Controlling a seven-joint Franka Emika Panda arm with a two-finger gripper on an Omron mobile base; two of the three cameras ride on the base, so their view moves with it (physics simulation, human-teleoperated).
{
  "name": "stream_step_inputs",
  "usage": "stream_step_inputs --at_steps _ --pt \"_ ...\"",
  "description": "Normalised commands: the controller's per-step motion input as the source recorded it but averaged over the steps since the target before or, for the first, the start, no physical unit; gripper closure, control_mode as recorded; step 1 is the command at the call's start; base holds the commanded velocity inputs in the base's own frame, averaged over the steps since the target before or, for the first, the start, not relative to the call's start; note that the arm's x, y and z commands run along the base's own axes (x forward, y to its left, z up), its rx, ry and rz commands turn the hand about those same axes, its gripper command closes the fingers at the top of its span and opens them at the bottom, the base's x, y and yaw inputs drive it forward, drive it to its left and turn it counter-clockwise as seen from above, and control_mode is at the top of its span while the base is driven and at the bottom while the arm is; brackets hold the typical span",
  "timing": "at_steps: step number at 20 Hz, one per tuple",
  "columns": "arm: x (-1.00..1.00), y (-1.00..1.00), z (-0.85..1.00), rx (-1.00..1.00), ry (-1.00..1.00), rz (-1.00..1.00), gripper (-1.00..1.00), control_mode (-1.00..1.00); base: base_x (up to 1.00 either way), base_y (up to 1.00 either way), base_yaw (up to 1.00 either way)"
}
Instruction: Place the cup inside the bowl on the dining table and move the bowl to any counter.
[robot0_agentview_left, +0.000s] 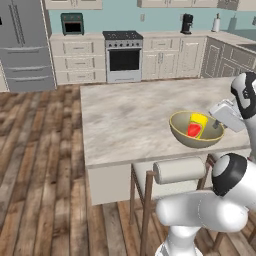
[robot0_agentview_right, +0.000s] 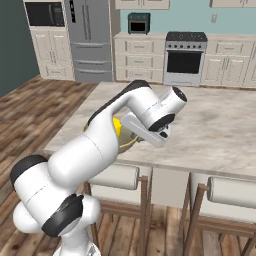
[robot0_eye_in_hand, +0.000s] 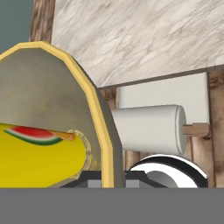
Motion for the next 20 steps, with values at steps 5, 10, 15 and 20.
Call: stream_step_inputs --at_steps 5,10,15,20 --pt "0.0 0.0 0.0 0.0 0.0 0.0 1.0 1.0 -0.15 0.35 0.0" --pt "0.0 0.0 0.0 0.0 0.0 0.0 1.0 1.0 -0.14 0.48 0.0" --pt "0.0 0.0 0.0 0.0 0.0 0.0 1.0 1.0 -0.11 0.56 0.0" --pt "0.0 0.0 0.0 0.0 0.0 0.0 1.0 1.0 -0.11 0.62 0.0"
